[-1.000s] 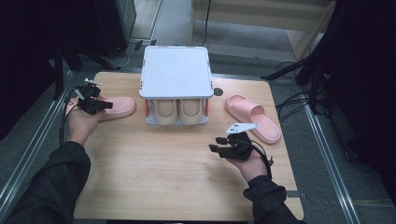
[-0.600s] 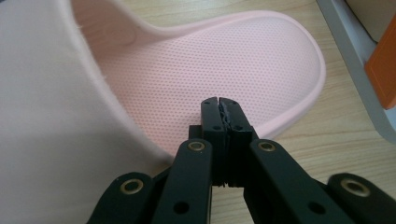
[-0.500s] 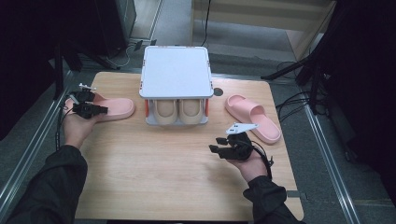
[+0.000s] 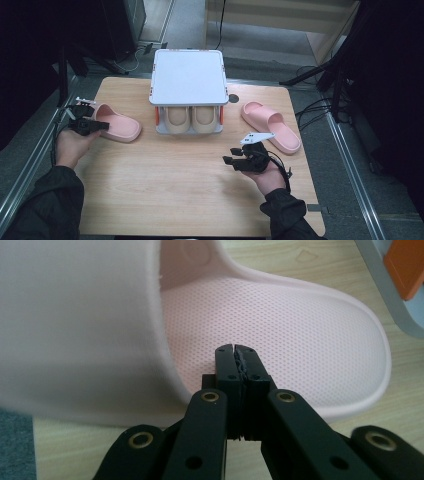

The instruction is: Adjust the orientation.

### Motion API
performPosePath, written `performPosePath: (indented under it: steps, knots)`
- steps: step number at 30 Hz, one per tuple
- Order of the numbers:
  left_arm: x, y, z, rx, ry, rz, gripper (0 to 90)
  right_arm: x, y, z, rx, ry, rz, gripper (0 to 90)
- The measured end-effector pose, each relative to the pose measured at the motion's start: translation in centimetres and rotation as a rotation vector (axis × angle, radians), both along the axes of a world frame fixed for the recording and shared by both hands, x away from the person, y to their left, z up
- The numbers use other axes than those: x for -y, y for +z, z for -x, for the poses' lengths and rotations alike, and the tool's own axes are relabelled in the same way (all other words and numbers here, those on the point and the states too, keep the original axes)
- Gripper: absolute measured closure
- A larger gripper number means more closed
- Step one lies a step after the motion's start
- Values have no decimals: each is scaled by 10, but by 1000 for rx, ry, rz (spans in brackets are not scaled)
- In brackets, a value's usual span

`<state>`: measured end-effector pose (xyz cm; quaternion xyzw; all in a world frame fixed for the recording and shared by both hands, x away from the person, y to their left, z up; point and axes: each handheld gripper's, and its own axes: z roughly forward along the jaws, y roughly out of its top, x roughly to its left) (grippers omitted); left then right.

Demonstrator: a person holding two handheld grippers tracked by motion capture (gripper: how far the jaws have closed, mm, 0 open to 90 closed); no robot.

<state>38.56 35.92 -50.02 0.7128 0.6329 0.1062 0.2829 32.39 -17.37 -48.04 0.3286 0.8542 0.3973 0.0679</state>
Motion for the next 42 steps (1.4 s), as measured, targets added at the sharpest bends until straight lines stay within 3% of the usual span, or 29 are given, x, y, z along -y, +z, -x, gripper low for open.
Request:
performPosePath:
  steps: [2,5,8,11,14,17,20,24,30,35,42]
  knots:
    - [0,0,3,7,-2,-3,888,0,0,-1,1,-1,2,542]
    - [1,2,6,12,13,35,815,1,0,-1,-6,-9,2,542]
    - [4,6,12,32,13,36,778,1,0,-1,-3,-10,0,542]
    - [6,11,20,41,19,23,660,1,0,-2,-3,-11,0,536]
    - [2,18,28,63,41,37,594,3,0,-3,-11,-27,-4,524]
    - [-2,21,35,90,70,21,536,5,0,-3,-16,-36,-6,520]
    - [-7,20,37,90,88,9,527,6,0,-4,-19,-45,-10,518]
    - [-14,14,35,80,117,24,488,6,0,-4,-19,-46,-11,516]
    - [-24,5,33,53,141,30,498,5,-2,-5,-31,-48,4,506]
    - [-27,0,29,52,159,57,487,6,-3,-5,-34,-53,6,504]
    - [-27,-4,24,45,178,54,468,9,-3,-1,-38,-65,7,504]
